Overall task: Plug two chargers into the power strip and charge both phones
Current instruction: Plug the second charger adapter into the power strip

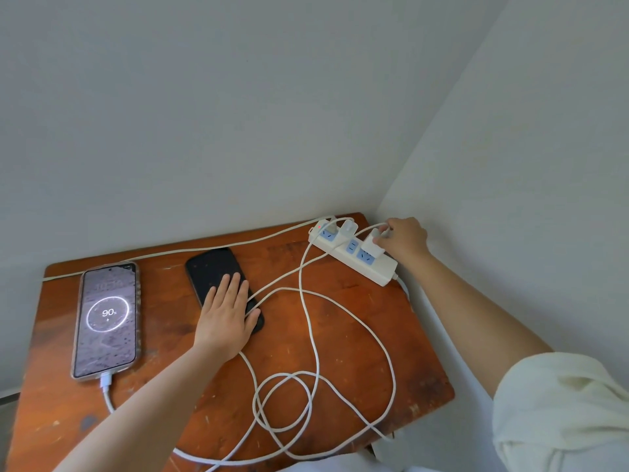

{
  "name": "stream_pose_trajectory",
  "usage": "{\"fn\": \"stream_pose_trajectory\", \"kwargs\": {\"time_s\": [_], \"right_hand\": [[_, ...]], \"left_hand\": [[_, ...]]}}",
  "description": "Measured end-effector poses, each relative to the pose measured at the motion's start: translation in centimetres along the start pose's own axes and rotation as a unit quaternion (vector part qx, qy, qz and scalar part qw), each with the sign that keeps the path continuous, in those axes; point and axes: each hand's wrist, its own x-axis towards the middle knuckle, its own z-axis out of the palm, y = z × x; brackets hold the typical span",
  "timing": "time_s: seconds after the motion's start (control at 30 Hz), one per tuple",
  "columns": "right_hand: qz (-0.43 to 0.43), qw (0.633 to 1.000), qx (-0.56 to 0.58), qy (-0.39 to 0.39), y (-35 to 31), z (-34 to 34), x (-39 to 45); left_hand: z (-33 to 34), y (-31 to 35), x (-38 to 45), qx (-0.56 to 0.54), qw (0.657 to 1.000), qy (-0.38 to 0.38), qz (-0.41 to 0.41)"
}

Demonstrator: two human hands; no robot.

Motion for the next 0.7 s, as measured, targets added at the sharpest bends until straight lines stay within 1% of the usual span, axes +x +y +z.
{"fn": "stream_pose_trajectory", "kwargs": {"time_s": [0.1,0.17,0.23,0.3,0.4,0.5,0.6,0.7], "right_hand": [[-0.03,0.998,0.025,0.051,-0.4,0.8,-0.6],[-0.048,0.995,0.054,0.061,-0.5,1.6,-1.3],[-0.041,0.991,0.108,0.065,-0.8,2.5,-2.2],[-0.026,0.986,0.139,0.092,-1.2,3.2,-2.9],[-0.039,0.988,0.076,0.129,-1.4,3.7,-3.6],[-0.035,0.99,0.033,0.133,-1.3,4.5,-3.8],[-0.004,0.992,-0.009,0.124,-1.5,5.3,-3.7],[0.01,0.994,-0.044,0.103,-2.1,6.2,-3.7]], "left_hand": [[-0.1,0.1,0.0,0.001,1.0,0.003,0.001],[-0.2,0.1,0.0,0.0,1.0,0.003,0.002],[-0.1,0.2,0.0,-0.001,1.0,0.006,0.001],[0.0,0.1,-0.1,-0.004,1.0,0.011,0.0],[0.1,0.1,0.0,-0.008,1.0,0.015,0.0],[0.1,0.1,0.0,0.003,1.0,0.016,0.0],[0.2,0.1,0.0,0.005,1.0,0.014,-0.002],[0.3,0.1,0.0,0.011,1.0,0.013,-0.004]]}}
